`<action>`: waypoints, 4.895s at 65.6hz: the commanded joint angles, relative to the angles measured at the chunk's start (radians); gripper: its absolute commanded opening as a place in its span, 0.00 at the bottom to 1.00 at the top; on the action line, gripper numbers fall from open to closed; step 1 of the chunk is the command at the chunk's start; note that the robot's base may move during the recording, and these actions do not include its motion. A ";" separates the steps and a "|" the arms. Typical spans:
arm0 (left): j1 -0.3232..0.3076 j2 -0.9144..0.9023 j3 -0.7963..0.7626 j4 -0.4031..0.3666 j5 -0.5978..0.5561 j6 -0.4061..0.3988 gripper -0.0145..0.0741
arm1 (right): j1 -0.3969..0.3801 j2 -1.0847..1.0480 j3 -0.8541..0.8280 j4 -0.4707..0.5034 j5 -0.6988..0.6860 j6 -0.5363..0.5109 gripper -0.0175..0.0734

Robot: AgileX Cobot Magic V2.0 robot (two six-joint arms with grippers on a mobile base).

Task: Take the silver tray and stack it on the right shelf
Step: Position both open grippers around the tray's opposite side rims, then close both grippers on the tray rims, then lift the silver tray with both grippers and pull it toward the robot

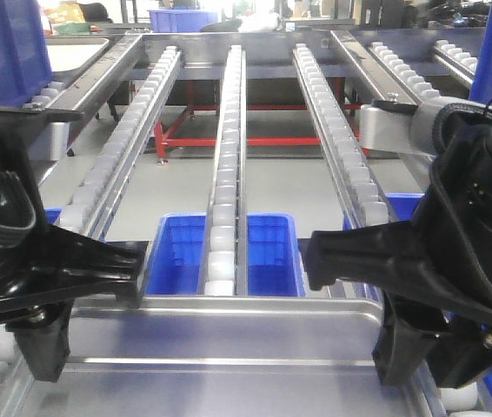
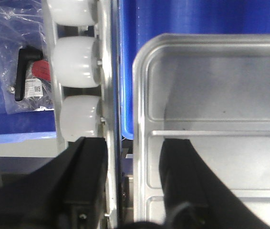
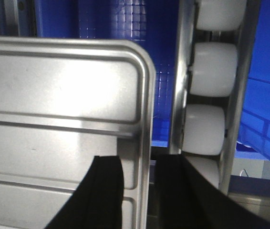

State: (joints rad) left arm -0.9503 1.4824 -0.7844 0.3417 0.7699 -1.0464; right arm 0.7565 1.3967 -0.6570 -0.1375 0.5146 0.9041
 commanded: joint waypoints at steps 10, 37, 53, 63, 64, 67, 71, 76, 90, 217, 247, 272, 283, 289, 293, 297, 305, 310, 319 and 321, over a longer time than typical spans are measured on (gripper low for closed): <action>-0.004 -0.025 -0.018 0.009 -0.013 -0.002 0.38 | 0.002 -0.020 -0.032 -0.008 -0.033 -0.002 0.54; -0.004 -0.025 -0.018 0.009 -0.019 -0.002 0.38 | 0.001 -0.007 -0.031 -0.008 -0.022 -0.002 0.54; -0.004 0.027 -0.018 -0.012 -0.014 -0.002 0.38 | 0.001 0.036 -0.031 -0.007 -0.026 -0.001 0.54; -0.004 0.046 -0.018 -0.029 -0.020 -0.002 0.38 | 0.001 0.038 -0.031 -0.007 -0.031 -0.001 0.54; -0.004 0.048 -0.018 -0.029 -0.022 -0.002 0.38 | 0.001 0.038 -0.031 -0.007 -0.032 -0.001 0.54; -0.004 0.057 -0.018 -0.029 -0.022 -0.002 0.38 | 0.001 0.040 -0.031 -0.007 -0.032 -0.001 0.54; -0.004 0.065 -0.018 -0.029 -0.021 -0.002 0.38 | 0.001 0.040 -0.031 -0.007 -0.032 -0.001 0.54; -0.004 0.065 -0.018 -0.034 -0.021 -0.002 0.38 | 0.001 0.040 -0.031 -0.007 -0.032 -0.001 0.54; -0.004 0.065 -0.018 -0.036 -0.013 -0.002 0.38 | 0.001 0.040 -0.031 -0.007 -0.032 -0.001 0.54; -0.001 0.000 -0.112 -0.108 0.047 0.039 0.06 | 0.000 0.035 -0.117 -0.004 0.123 0.045 0.26; 0.006 -0.104 -0.133 -0.086 0.134 0.041 0.06 | 0.004 -0.020 -0.223 -0.008 0.215 0.104 0.26; -0.070 -0.138 -0.100 -0.153 0.141 0.033 0.06 | 0.092 -0.219 -0.124 -0.040 0.309 0.230 0.26; -0.108 -0.190 -0.091 -0.156 0.183 -0.004 0.06 | 0.190 -0.233 -0.109 -0.130 0.403 0.346 0.26; -0.130 -0.220 -0.070 -0.144 0.197 -0.034 0.06 | 0.242 -0.233 -0.109 -0.136 0.398 0.386 0.26; -0.152 -0.239 -0.052 -0.139 0.203 -0.059 0.06 | 0.271 -0.233 -0.109 -0.136 0.397 0.410 0.26; -0.175 -0.260 -0.033 -0.126 0.206 -0.100 0.06 | 0.296 -0.233 -0.109 -0.136 0.398 0.423 0.26; -0.225 -0.304 0.000 -0.101 0.215 -0.152 0.06 | 0.329 -0.233 -0.109 -0.148 0.399 0.453 0.26; -0.234 -0.313 0.000 -0.086 0.243 -0.152 0.06 | 0.332 -0.233 -0.109 -0.154 0.399 0.454 0.26; -0.234 -0.315 -0.004 -0.072 0.250 -0.152 0.06 | 0.332 -0.231 -0.109 -0.159 0.402 0.454 0.26; -0.234 -0.315 -0.006 -0.072 0.248 -0.152 0.06 | 0.332 -0.231 -0.109 -0.161 0.402 0.454 0.26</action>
State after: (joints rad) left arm -1.1749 1.1910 -0.7628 0.2454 1.0005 -1.1916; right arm 1.0893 1.1894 -0.7435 -0.2455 0.9291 1.3458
